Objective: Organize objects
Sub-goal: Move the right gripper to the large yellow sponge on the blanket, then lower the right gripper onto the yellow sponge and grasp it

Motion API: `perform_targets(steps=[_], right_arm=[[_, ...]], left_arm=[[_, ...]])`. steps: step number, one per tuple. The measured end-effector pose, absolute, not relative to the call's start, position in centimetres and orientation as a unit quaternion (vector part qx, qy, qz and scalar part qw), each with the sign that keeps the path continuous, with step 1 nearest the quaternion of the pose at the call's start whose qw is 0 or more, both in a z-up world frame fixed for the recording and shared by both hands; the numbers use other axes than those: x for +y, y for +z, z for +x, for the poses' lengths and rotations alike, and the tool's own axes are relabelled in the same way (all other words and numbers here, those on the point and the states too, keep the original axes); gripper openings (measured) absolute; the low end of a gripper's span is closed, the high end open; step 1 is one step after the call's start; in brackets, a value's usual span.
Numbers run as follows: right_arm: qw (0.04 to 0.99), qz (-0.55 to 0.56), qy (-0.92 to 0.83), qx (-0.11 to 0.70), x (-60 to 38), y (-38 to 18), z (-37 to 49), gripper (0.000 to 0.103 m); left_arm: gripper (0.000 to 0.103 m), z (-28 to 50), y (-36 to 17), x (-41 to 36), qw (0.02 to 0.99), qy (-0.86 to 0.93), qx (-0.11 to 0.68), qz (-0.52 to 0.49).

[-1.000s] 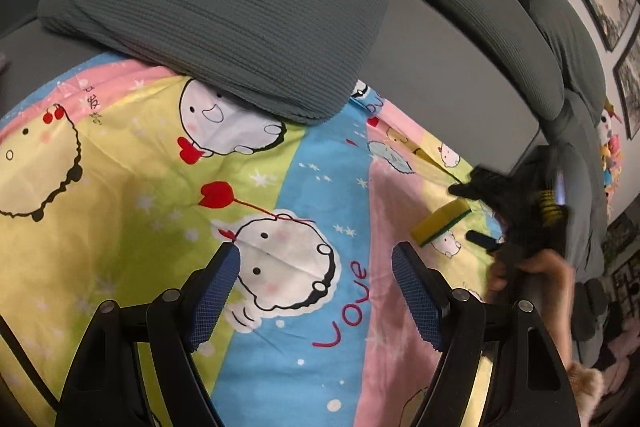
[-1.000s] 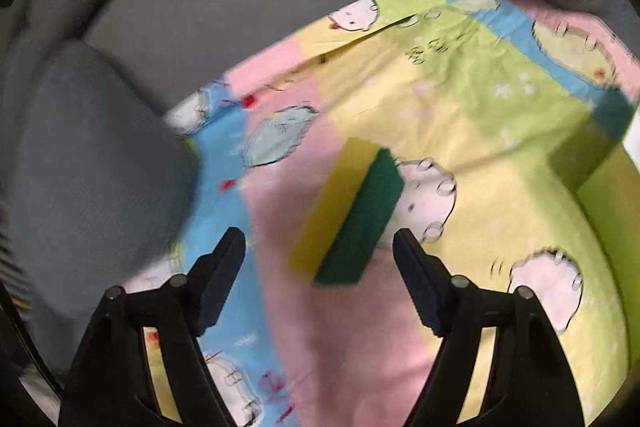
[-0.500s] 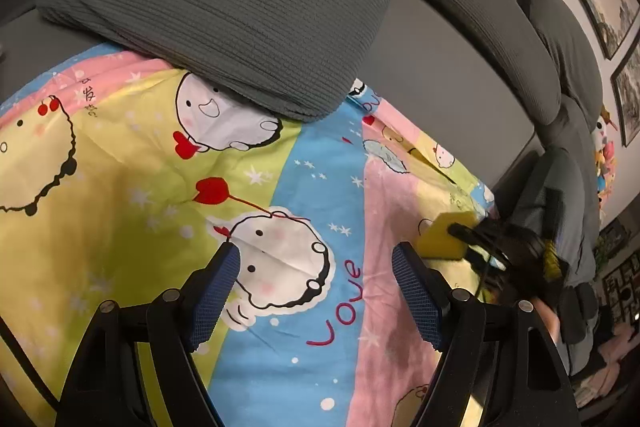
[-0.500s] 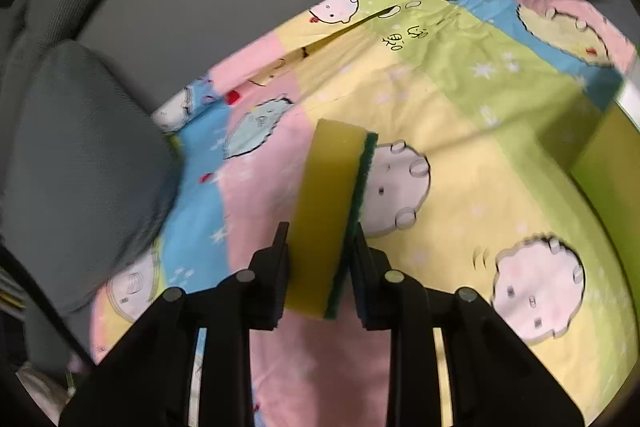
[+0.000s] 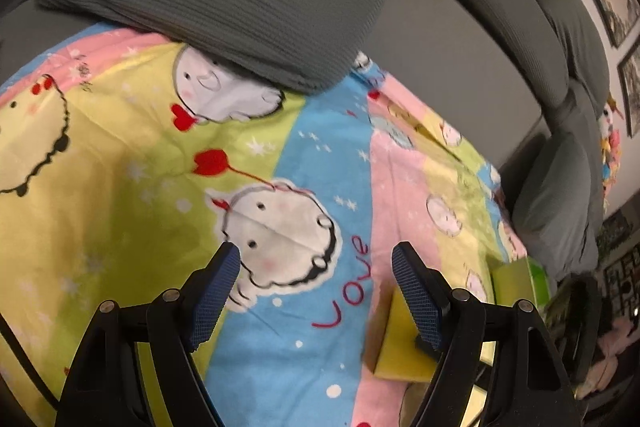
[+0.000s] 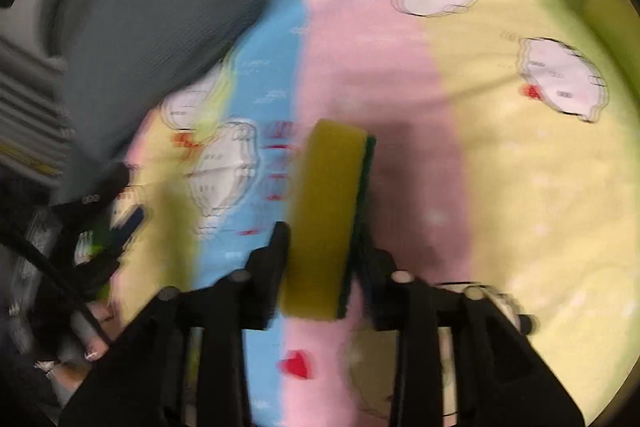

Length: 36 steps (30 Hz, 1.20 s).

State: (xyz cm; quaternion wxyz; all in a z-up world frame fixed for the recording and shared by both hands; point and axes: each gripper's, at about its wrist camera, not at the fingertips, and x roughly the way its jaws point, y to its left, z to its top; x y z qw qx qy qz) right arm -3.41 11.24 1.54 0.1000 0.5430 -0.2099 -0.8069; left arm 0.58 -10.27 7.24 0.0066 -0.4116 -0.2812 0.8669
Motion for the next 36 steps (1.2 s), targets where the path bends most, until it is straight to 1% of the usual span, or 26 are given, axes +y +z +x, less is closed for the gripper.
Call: perform_targets(steps=[1, 4, 6, 8, 10, 13, 14, 19, 22, 26, 33, 34, 36], right_arm=[[0.091, 0.541, -0.810, -0.208, 11.7, 1.7, -3.5, 0.058], [0.062, 0.521, -0.828, -0.197, 13.0, 2.8, -3.7, 0.064], [0.048, 0.504, -0.840, -0.196, 13.9, 3.5, -3.4, 0.064], [0.050, 0.489, -0.848, -0.200, 14.4, 4.2, -3.1, 0.063], [0.077, 0.477, -0.851, -0.205, 14.9, 4.7, -3.0, 0.052], [0.103, 0.472, -0.850, -0.212, 14.9, 4.8, -3.1, 0.046], [0.108, 0.473, -0.847, -0.216, 15.0, 4.6, -3.0, 0.045], [0.135, 0.479, -0.832, -0.246, 15.4, 4.1, -2.4, 0.047], [0.135, 0.484, -0.827, -0.252, 15.6, 3.8, -2.5, 0.047], [0.137, 0.504, -0.811, -0.262, 15.4, 2.7, -3.0, 0.047], [0.133, 0.525, -0.801, -0.255, 14.5, 1.3, -3.8, 0.050], [0.134, 0.527, -0.800, -0.254, 14.4, 1.2, -3.9, 0.050], [0.142, 0.531, -0.796, -0.254, 14.0, 0.8, -4.2, 0.050]], left_arm=[[0.078, 0.4, 7.0, -9.8, 0.015, 0.865, -0.276, -0.418], [0.078, 0.0, 6.7, -8.4, 0.042, 0.861, -0.266, -0.431], [0.078, -0.3, 6.4, -7.5, 0.060, 0.857, -0.262, -0.439], [0.078, -0.8, 6.0, -6.5, 0.074, 0.850, -0.257, -0.454], [0.078, -1.1, 5.6, -5.4, 0.082, 0.845, -0.250, -0.465], [0.078, -1.4, 5.0, -3.5, 0.106, 0.837, -0.237, -0.482], [0.078, -1.4, 4.8, -3.0, 0.113, 0.834, -0.236, -0.486], [0.078, -1.3, 4.2, -0.4, 0.161, 0.817, -0.228, -0.505], [0.078, -1.3, 3.8, 0.9, 0.158, 0.816, -0.205, -0.518], [0.078, -1.4, 3.1, 1.5, 0.162, 0.808, -0.202, -0.530], [0.078, -1.3, 2.5, 2.3, 0.164, 0.811, -0.175, -0.533], [0.077, -1.3, 2.5, 2.3, 0.165, 0.813, -0.170, -0.532], [0.072, -1.3, 2.5, 2.4, 0.167, 0.814, -0.168, -0.531]])
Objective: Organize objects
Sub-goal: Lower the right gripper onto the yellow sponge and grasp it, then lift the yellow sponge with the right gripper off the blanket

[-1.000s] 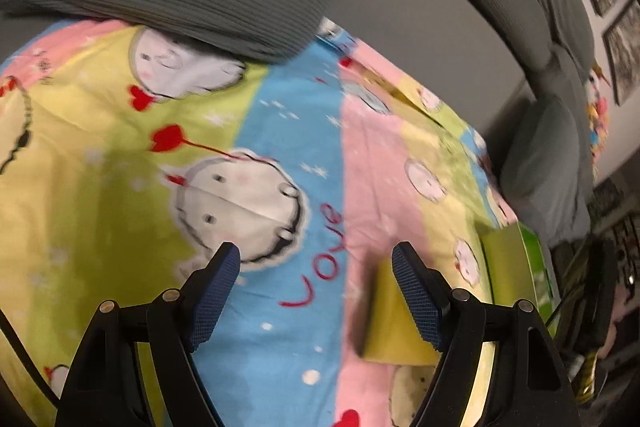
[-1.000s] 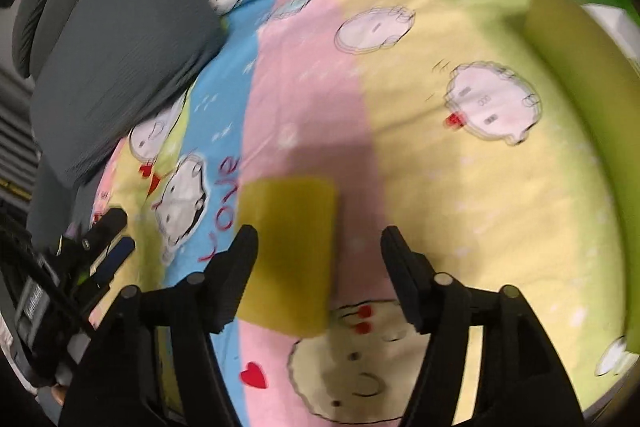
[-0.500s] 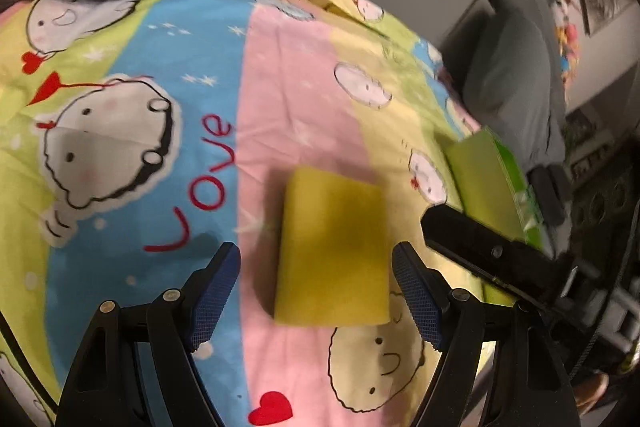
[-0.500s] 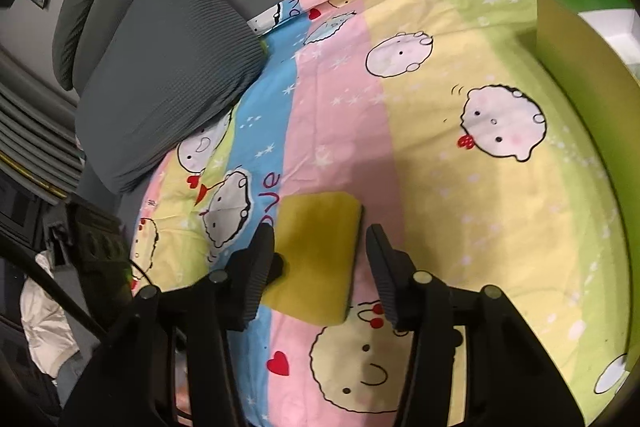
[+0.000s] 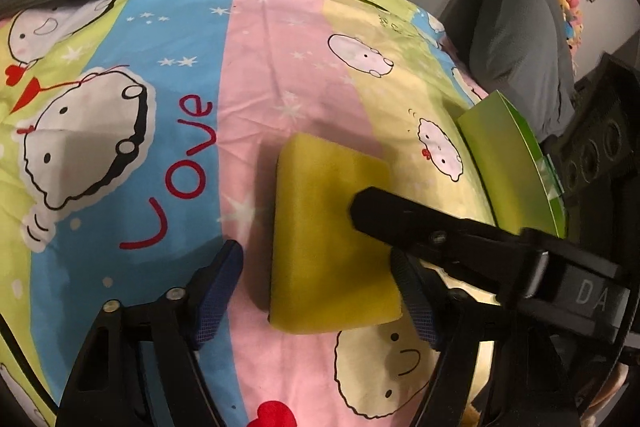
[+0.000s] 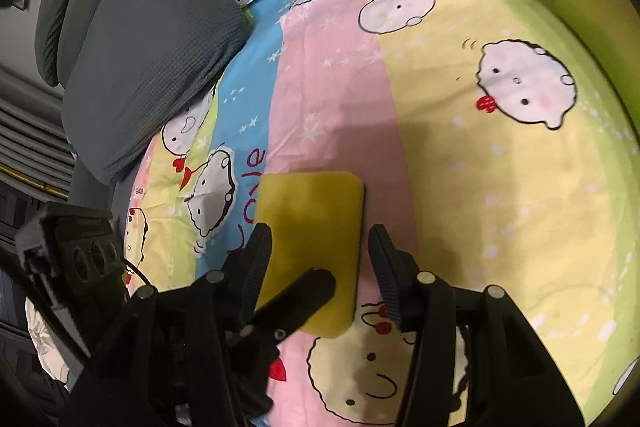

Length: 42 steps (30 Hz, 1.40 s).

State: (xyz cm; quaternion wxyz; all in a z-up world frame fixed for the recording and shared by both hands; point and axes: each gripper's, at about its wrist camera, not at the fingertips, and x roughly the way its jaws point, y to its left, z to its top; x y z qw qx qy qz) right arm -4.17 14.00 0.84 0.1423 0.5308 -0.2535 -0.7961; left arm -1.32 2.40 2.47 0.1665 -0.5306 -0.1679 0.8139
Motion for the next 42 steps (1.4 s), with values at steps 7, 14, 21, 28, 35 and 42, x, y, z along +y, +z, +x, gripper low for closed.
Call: perform_targets(steps=[7, 14, 21, 28, 35, 42], right_arm=[[0.138, 0.533, -0.794, -0.256, 13.4, 0.2, -4.6, 0.048], [0.158, 0.479, -0.829, -0.242, 13.0, 2.9, -3.5, 0.047], [0.180, 0.407, -0.866, -0.226, 12.5, 5.9, -2.0, 0.047], [0.195, 0.342, -0.894, -0.215, 11.9, 8.2, -0.7, 0.048], [0.206, 0.294, -0.912, -0.198, 11.8, 9.8, 0.6, 0.048], [0.209, 0.268, -0.920, -0.195, 11.8, 10.5, 1.3, 0.049]], left_arm=[[0.056, -1.1, 2.8, 2.8, 0.179, 0.816, -0.162, -0.526], [0.056, 0.1, 5.3, 3.0, 0.176, 0.850, -0.143, -0.476], [0.056, 1.4, 7.8, 3.0, 0.172, 0.885, -0.125, -0.414], [0.056, 2.9, 10.1, 3.1, 0.172, 0.915, -0.108, -0.350], [0.056, 3.6, 11.5, 2.9, 0.173, 0.933, -0.094, -0.302], [0.056, 4.4, 12.1, 3.0, 0.174, 0.940, -0.088, -0.280]])
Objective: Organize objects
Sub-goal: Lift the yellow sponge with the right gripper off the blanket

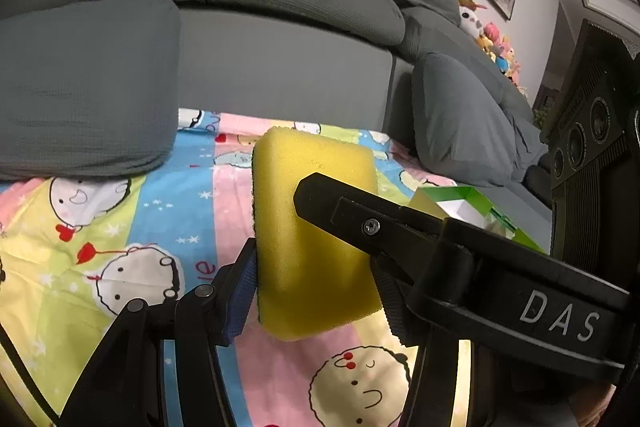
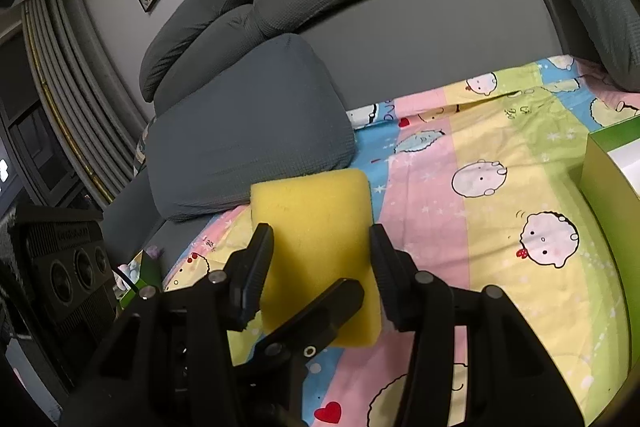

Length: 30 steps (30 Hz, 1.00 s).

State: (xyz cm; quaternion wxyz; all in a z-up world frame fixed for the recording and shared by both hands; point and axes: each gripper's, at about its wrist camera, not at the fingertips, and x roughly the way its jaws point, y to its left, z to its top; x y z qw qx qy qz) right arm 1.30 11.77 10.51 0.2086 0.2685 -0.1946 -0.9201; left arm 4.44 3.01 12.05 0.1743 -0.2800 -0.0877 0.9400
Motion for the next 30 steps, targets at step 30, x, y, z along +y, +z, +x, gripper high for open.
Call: perform_targets(steps=[30], right_arm=[[0.184, 0.171, -0.948, -0.198, 16.1, 15.0, 7.2, 0.050]], left_arm=[[0.056, 8.2, 16.8, 8.4, 0.204, 0.958, -0.027, -0.200]])
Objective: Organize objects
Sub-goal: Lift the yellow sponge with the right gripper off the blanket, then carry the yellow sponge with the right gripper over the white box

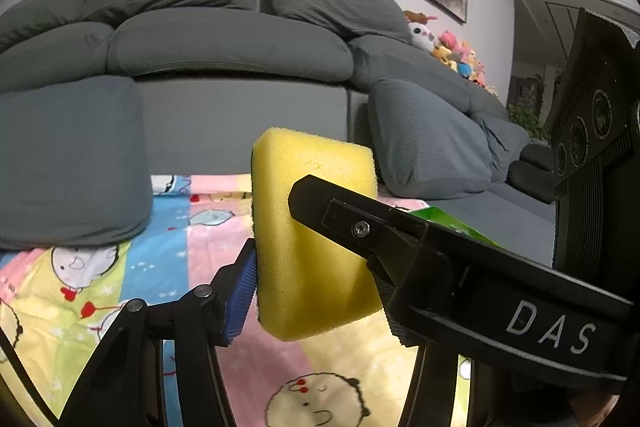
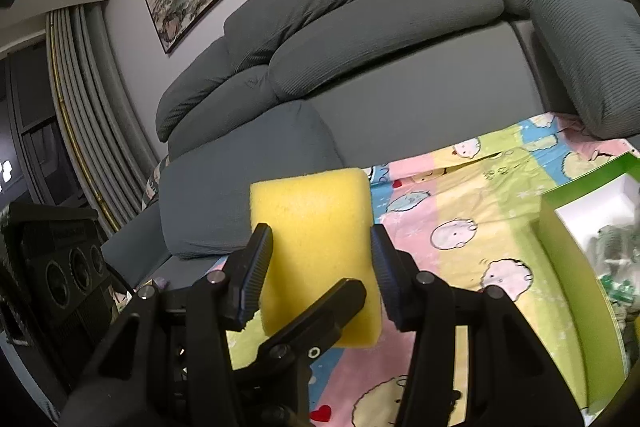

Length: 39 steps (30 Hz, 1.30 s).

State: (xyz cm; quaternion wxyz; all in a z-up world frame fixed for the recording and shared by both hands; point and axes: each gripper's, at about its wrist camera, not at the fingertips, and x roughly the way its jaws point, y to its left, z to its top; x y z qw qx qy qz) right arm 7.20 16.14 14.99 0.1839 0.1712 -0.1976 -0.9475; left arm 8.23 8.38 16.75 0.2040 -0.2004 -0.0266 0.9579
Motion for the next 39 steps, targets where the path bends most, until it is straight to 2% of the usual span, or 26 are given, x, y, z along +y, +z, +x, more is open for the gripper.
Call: perform_targets(steps=[12, 39], right_arm=[[0.141, 0.162, -0.955, -0.204, 20.8, 16.6, 10.3, 0.050], [0.083, 0.164, -0.945, -0.271, 27.5, 16.1, 13.1, 0.050]], left_arm=[[0.056, 8.9, 18.5, 13.6, 0.248, 0.948, -0.008, -0.198], [0.056, 9.9, 19.1, 21.2, 0.287, 0.931, 0.038, -0.224]])
